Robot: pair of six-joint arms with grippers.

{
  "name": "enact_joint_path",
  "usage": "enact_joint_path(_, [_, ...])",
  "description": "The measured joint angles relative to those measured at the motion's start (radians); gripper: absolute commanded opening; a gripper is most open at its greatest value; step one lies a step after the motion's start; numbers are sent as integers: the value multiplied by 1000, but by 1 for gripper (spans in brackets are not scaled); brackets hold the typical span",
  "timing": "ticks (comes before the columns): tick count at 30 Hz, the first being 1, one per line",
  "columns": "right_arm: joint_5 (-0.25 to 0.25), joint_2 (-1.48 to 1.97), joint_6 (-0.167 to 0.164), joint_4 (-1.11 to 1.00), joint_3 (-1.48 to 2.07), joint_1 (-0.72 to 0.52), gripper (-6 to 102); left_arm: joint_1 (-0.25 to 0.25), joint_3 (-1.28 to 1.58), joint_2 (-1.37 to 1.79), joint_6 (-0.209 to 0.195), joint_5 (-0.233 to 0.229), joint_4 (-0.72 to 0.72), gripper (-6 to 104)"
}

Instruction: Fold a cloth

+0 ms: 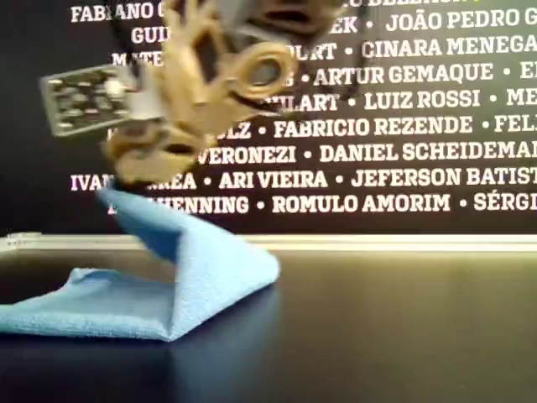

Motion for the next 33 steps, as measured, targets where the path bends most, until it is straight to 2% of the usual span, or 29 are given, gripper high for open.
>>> enact_joint_path(10, [-2, -77, -6, 0, -156, 57, 1, 0, 0, 0, 0, 0, 0, 95])
enact_joint_path(30, [-3, -268, -6, 0, -221, 153, 3, 0, 0, 0, 0, 0, 0, 95])
enact_joint_path(33, [-3, -341, -6, 0, -325, 153, 8, 0, 0, 0, 0, 0, 0, 95])
